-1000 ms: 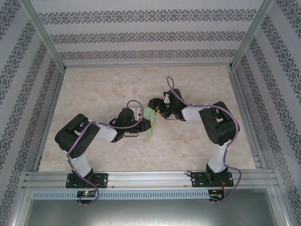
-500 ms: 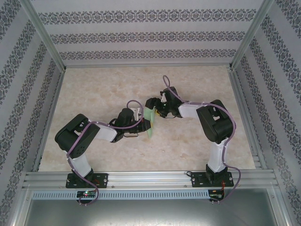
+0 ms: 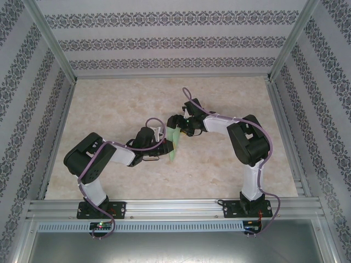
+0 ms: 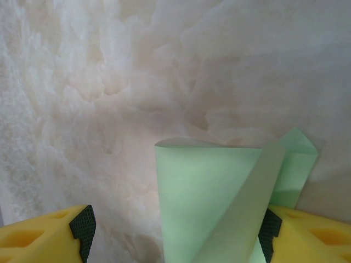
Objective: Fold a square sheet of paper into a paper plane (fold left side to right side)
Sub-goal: Fold the wing for the fifth time at the center of the table.
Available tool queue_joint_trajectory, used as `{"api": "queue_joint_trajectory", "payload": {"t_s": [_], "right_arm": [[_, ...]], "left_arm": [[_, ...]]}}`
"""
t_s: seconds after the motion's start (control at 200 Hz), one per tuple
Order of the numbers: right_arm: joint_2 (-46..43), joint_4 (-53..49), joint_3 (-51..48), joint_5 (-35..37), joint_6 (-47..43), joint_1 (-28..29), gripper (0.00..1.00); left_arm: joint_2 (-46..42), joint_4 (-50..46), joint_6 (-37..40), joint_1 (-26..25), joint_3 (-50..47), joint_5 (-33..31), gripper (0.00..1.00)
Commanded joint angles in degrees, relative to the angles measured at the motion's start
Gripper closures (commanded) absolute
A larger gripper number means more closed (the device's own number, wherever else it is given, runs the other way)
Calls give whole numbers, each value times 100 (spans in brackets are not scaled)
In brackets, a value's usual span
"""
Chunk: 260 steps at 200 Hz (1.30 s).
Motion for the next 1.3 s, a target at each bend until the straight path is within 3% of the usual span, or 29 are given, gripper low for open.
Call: {"api": "queue_joint_trajectory", "payload": {"t_s": [0.0,0.804,1.024,1.294], "right_arm": [[209,-610,8,277,-184,51,21],[212,-623,25,217,-361,105,21],[-373,250,-359,-66,-194,-73,20],[-1259,455,-1269,124,-140,-238,21]], "left_arm": [[-147,-156,231,134,-55,-56,93],[49,-294,458,345,20,85,94],[136,-163,423,355,15,181,94],[232,-44,343,355,42,225,94]]}}
